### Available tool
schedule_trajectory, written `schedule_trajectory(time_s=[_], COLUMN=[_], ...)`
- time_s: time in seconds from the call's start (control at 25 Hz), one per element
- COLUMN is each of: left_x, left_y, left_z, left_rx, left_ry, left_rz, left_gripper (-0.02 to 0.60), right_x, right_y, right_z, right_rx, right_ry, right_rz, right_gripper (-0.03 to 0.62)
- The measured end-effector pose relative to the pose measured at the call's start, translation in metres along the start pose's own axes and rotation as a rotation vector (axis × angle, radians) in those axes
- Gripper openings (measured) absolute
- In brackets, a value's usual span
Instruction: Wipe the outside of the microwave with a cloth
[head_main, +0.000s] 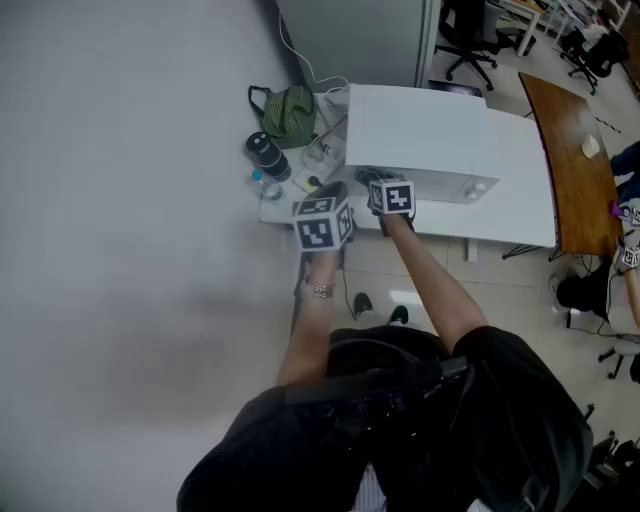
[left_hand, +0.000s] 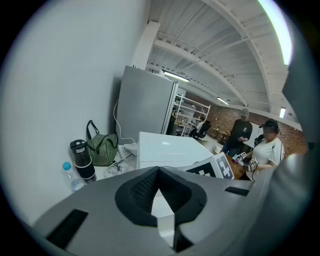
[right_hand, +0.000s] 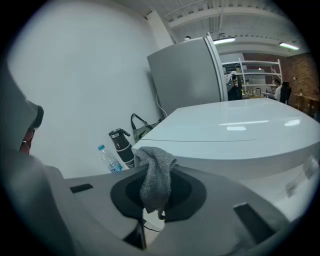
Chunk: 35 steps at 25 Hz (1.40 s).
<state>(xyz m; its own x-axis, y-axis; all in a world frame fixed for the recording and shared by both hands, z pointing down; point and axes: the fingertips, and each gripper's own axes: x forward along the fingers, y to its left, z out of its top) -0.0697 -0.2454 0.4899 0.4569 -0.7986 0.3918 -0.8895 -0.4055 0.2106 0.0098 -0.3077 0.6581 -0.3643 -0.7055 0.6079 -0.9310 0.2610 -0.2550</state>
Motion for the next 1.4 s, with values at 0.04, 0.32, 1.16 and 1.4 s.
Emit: schedule_trajectory(time_s=[0.04, 0.32, 1.16, 1.4], left_x=[0.003, 0.029, 0.013, -0.02], left_y=[-0.005, -0.062, -0.028, 0.014], left_z=[0.0, -0.003, -0.01, -0.017], left_rx=[0.003, 0.027, 0.001, -0.031], left_ry=[0.001, 0.019, 0.006, -0.004], left_rz=[-0.006, -0.097, 0.006, 0.125], left_gripper=[-0.006, -0.006, -0.006, -0.006], right_x=[-0.006, -0.064, 0.007, 0.066], right_y=[-0.014, -0.126, -0.017, 0.056], right_z=[-0.001, -0.015, -0.044, -0.047], right_rx=[0.003, 0.041, -0.083, -0.113], right_ry=[0.004, 0.008, 0.013, 0.127], right_rz=[-0.008, -0.119, 0.065, 0.152], right_gripper=[0.034, 0.037, 0.037, 0.037])
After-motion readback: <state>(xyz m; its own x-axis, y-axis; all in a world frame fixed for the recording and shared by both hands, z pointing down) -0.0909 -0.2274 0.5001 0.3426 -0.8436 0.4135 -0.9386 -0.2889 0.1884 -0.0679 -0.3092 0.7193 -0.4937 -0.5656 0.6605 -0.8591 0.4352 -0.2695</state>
